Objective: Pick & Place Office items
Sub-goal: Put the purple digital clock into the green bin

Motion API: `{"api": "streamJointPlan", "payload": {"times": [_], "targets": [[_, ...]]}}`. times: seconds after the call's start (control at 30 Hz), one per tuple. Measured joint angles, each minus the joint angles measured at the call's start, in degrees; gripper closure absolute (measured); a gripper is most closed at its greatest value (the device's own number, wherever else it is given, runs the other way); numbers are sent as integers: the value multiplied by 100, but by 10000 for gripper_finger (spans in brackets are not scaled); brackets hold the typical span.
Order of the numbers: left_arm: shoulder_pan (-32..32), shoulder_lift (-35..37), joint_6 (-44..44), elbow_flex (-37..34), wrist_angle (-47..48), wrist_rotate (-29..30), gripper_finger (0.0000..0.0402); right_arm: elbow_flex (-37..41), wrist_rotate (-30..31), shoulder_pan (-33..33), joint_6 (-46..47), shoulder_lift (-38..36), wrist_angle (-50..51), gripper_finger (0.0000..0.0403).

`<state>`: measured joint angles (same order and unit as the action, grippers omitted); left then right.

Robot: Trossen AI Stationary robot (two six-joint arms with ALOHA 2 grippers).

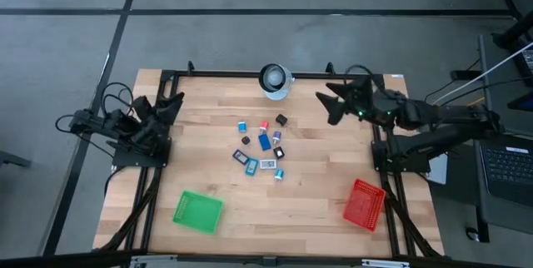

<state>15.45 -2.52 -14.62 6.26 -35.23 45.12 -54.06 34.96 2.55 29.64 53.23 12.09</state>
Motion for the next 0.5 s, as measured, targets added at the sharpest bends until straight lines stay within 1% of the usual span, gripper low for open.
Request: {"api": "streamJointPlan", "payload": {"times": [0.17,0.27,0.3,0.37,0.43,0.5], "targets": [[-31,2,-546,0,-73,15,182,-770,-499,2,-21,442,-9,96],[-31,2,-813,0,-48,-65,182,-1053,-526,0,-5,622,-14,96],[-30,2,-877,0,-9,-114,182,-1100,-490,0,-24,651,-8,96],[-20,2,-887,0,168,-300,182,-1151,-149,2,-54,717,-5,96],[-20,0,-772,-4,253,-631,182,-1156,304,2,-41,752,46,96],[-20,0,-696,-2,313,-885,182,-1157,498,-3,138,780,29,96]]}}
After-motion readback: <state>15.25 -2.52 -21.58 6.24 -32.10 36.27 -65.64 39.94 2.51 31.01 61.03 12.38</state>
